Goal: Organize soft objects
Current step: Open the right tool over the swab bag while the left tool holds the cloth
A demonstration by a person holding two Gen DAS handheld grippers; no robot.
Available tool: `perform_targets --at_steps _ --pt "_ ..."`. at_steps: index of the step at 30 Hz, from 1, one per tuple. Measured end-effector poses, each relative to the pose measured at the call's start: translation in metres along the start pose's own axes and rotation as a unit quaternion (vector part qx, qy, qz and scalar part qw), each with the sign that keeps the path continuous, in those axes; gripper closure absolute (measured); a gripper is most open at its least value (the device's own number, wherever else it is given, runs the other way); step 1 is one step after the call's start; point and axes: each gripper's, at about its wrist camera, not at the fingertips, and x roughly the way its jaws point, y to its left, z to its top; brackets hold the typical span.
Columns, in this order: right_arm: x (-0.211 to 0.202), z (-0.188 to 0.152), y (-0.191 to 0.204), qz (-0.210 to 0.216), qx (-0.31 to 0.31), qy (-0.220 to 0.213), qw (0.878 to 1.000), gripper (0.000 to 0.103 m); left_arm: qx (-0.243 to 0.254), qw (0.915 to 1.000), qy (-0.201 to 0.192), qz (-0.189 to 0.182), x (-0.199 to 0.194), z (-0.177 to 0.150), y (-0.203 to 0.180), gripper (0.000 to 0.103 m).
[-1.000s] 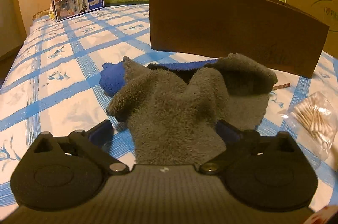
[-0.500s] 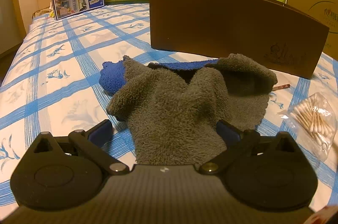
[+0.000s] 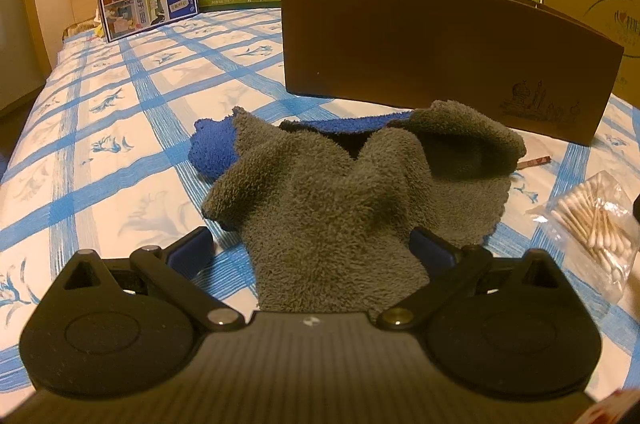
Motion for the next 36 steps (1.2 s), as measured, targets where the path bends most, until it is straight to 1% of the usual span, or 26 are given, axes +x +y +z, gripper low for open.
perform_targets --at_steps 4,7,9,11,13,14,16,17,18,19,22,26,29,31,36 --pt "-0.003 0.0 -0.001 -0.003 0.012 -0.003 1.0 0.053 0.012 0.9999 -0.003 0.011 -0.002 0.0 -0.006 0.0" --pt "-0.001 0.001 0.0 0.0 0.01 0.001 1.0 0.051 0.034 0.9988 -0.013 0.032 -0.005 -0.002 -0.015 0.0" --pt "-0.003 0.001 0.001 -0.002 0.006 -0.006 1.0 0.05 0.056 0.9969 -0.023 0.05 -0.007 -0.003 -0.023 0.0" --pt "-0.005 -0.001 0.002 -0.004 0.013 -0.01 1.0 0.049 0.066 0.9958 -0.027 0.058 -0.008 -0.004 -0.026 0.0" --pt "-0.007 -0.004 0.001 -0.003 0.019 -0.011 1.0 0.048 0.058 0.9967 -0.025 0.051 -0.007 -0.003 -0.023 0.0" --pt "-0.007 -0.006 0.002 -0.005 0.015 -0.01 1.0 0.048 0.047 0.9978 -0.021 0.042 -0.006 -0.003 -0.018 0.0" --pt "-0.006 -0.009 0.004 -0.02 -0.001 -0.005 1.0 0.048 0.011 0.9998 -0.006 0.012 -0.002 -0.001 -0.004 0.0" --pt "-0.006 -0.01 0.004 -0.026 -0.004 -0.004 1.0 0.048 -0.014 0.9999 0.004 -0.009 0.001 0.001 0.005 0.0" --pt "-0.005 -0.011 0.004 -0.029 -0.003 -0.005 1.0 0.048 -0.028 0.9994 0.007 -0.02 0.002 0.001 0.011 0.0" --pt "-0.004 -0.011 0.004 -0.031 0.0 -0.005 0.999 0.048 -0.029 0.9994 0.005 -0.02 0.001 0.001 0.011 0.0" --pt "-0.001 -0.01 0.005 -0.042 0.005 -0.003 0.999 0.047 -0.002 1.0 -0.002 0.002 -0.001 0.0 0.0 0.0" --pt "0.002 -0.008 0.012 -0.053 -0.023 0.004 0.998 0.047 -0.017 0.9998 0.004 -0.011 0.001 0.0 0.006 0.0" --pt "0.006 -0.008 0.017 -0.067 -0.037 0.012 0.997 0.047 -0.01 0.9999 0.002 -0.005 0.0 0.0 0.003 0.0" --pt "0.008 -0.008 0.018 -0.073 -0.038 0.014 0.997 0.047 -0.014 0.9999 0.003 -0.008 0.0 0.0 0.004 0.0" --pt "0.015 -0.007 0.023 -0.075 -0.049 0.017 0.996 0.047 -0.014 0.9999 0.003 -0.008 0.0 0.0 0.004 0.0"
